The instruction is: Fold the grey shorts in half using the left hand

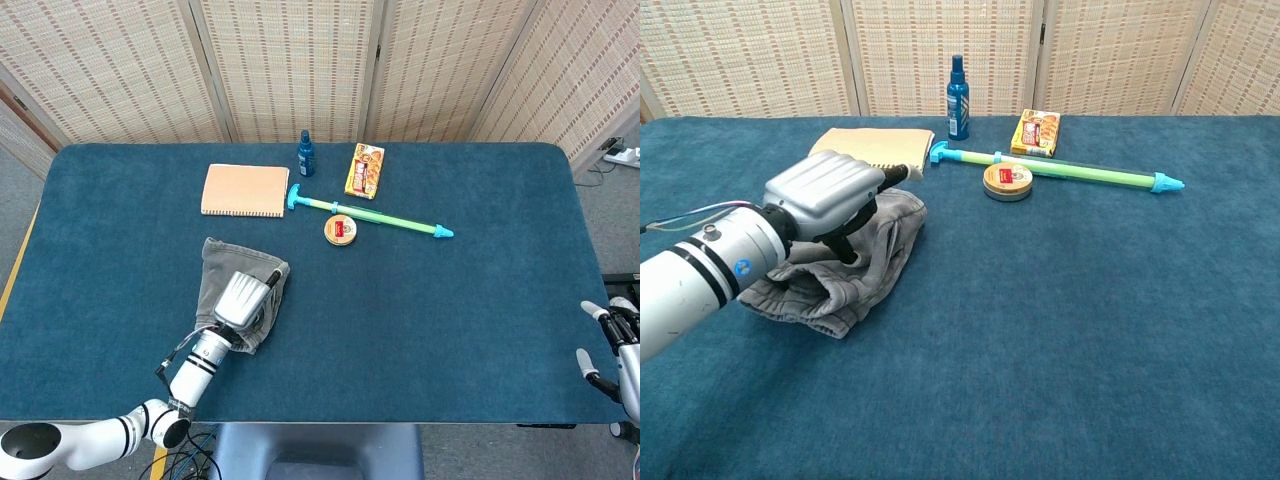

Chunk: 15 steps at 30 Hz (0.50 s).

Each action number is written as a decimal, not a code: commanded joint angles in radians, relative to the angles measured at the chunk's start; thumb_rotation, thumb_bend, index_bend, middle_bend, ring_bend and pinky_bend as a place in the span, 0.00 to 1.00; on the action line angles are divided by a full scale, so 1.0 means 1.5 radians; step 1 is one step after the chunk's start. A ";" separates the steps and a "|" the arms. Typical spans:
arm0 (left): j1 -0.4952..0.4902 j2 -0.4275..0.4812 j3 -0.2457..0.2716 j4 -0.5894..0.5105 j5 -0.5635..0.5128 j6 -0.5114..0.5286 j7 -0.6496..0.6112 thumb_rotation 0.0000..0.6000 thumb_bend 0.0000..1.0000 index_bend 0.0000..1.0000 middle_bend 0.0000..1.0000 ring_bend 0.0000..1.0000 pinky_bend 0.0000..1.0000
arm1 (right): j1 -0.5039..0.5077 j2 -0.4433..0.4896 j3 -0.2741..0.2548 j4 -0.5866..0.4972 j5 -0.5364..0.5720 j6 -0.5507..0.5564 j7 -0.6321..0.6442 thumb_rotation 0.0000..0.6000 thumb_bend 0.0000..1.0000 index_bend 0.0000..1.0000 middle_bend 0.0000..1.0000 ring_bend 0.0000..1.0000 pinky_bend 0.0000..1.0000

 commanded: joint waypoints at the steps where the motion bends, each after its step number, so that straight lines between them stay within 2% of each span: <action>1: 0.007 0.011 -0.001 -0.010 0.000 0.010 -0.004 1.00 0.21 0.13 0.84 0.76 0.84 | 0.000 0.000 0.000 0.000 -0.001 0.000 0.000 1.00 0.35 0.20 0.30 0.25 0.23; 9: 0.041 0.081 -0.006 -0.085 0.004 0.060 -0.018 1.00 0.21 0.12 0.82 0.74 0.84 | 0.004 -0.001 0.003 0.002 -0.005 -0.002 0.002 1.00 0.35 0.20 0.30 0.25 0.23; 15: 0.078 0.150 -0.011 -0.150 -0.033 0.076 -0.010 1.00 0.21 0.12 0.74 0.67 0.84 | 0.010 0.001 0.004 0.004 -0.005 -0.012 0.004 1.00 0.35 0.20 0.30 0.25 0.23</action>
